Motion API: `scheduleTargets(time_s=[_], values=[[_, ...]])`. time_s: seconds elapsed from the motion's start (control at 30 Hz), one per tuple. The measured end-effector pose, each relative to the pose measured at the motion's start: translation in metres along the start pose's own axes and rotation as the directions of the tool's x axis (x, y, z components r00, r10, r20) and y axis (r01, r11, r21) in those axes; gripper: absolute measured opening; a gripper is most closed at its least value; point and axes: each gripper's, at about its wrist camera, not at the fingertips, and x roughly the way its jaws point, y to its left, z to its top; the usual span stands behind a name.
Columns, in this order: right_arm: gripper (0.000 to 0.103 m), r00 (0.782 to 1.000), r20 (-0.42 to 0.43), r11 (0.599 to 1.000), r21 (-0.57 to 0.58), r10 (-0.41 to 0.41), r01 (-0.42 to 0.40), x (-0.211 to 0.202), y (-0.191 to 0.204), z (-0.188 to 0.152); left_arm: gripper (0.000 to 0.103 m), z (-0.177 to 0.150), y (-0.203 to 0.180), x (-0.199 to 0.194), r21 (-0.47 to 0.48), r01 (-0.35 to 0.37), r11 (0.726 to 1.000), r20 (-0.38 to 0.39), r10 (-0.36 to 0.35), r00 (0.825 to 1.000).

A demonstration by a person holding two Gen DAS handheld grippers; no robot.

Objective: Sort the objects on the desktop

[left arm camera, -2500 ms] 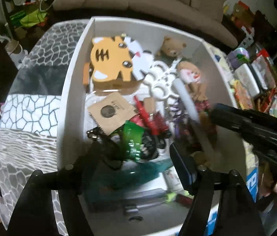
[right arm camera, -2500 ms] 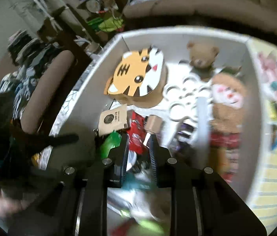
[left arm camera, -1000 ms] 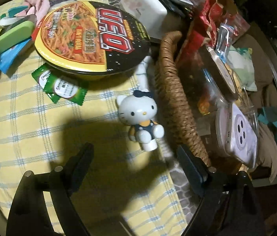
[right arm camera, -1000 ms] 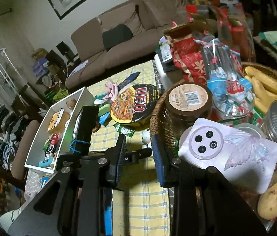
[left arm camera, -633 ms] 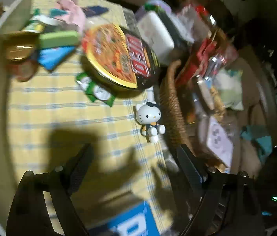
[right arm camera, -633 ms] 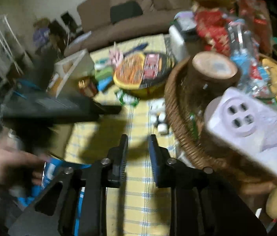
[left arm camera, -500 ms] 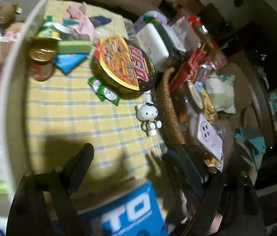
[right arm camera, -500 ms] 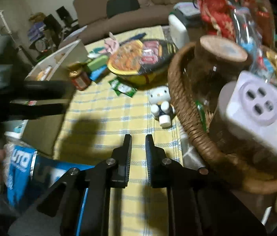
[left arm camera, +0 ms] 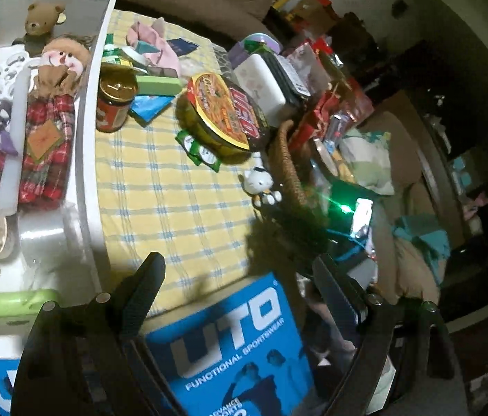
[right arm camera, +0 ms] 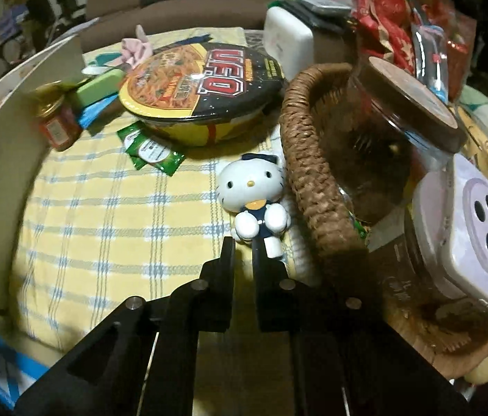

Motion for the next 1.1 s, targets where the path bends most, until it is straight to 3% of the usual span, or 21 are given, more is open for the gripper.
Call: scheduleTargets(time_s=[0.07, 0.17, 0.3, 0.37, 0.43, 0.5, 0.6, 0.7, 0.83, 1.0, 1.1], values=[[0.017, 1.0, -0.009, 0.999, -0.02, -0.027, 0.027, 0.002, 0.006, 0.004, 0.09, -0.002, 0.001, -0.003, 0.008, -0.006, 1.0, 0.001, 0.006, 1.0], [0.034, 0.999, -0.044, 1.0, 0.016, 0.002, -0.001, 0.003, 0.01, 0.006, 0.09, -0.006, 0.006, -0.007, -0.005, 0.015, 1.0, -0.007, -0.015, 1.0], [0.035, 0.998, -0.029, 0.996, 0.072, 0.058, -0.055, -0.006, 0.007, 0.005, 0.09, -0.005, 0.013, -0.011, -0.021, 0.021, 1.0, -0.001, -0.021, 1.0], [0.031, 1.0, -0.003, 0.998, 0.062, 0.01, -0.009, -0.007, 0.005, 0.008, 0.09, -0.004, 0.014, -0.013, -0.027, 0.026, 0.999, 0.006, -0.025, 1.0], [0.033, 0.999, 0.014, 0.998, 0.055, 0.029, -0.03, -0.006, 0.005, 0.011, 0.09, -0.003, 0.013, -0.014, -0.027, 0.03, 0.999, 0.008, -0.03, 1.0], [0.032, 0.993, -0.019, 0.993, 0.043, 0.112, -0.112, 0.0, 0.012, 0.013, 0.09, -0.004, 0.013, -0.015, -0.026, 0.031, 0.999, 0.008, -0.031, 0.999], [0.029, 0.964, -0.069, 0.966, 0.046, 0.256, -0.253, 0.008, 0.026, 0.014, 0.09, -0.004, 0.013, -0.015, -0.025, 0.03, 0.999, 0.009, -0.03, 1.0], [0.028, 0.945, -0.021, 0.945, 0.02, 0.326, -0.326, -0.006, 0.032, 0.018, 0.09, -0.003, 0.016, -0.014, -0.039, 0.03, 0.999, 0.011, -0.03, 0.999], [0.029, 0.986, 0.032, 0.987, -0.001, 0.163, -0.163, -0.031, 0.014, 0.024, 0.09, -0.002, 0.018, -0.014, -0.046, 0.032, 0.998, 0.014, -0.031, 0.999], [0.028, 0.967, -0.07, 0.967, 0.092, 0.245, -0.238, -0.019, -0.01, 0.014, 0.09, -0.001, 0.016, -0.012, -0.04, 0.04, 0.998, 0.007, -0.039, 0.999], [0.028, 0.974, -0.104, 0.978, 0.075, 0.199, -0.192, -0.016, -0.005, 0.003, 0.09, -0.001, 0.015, -0.009, -0.033, 0.04, 0.999, 0.004, -0.04, 0.999]])
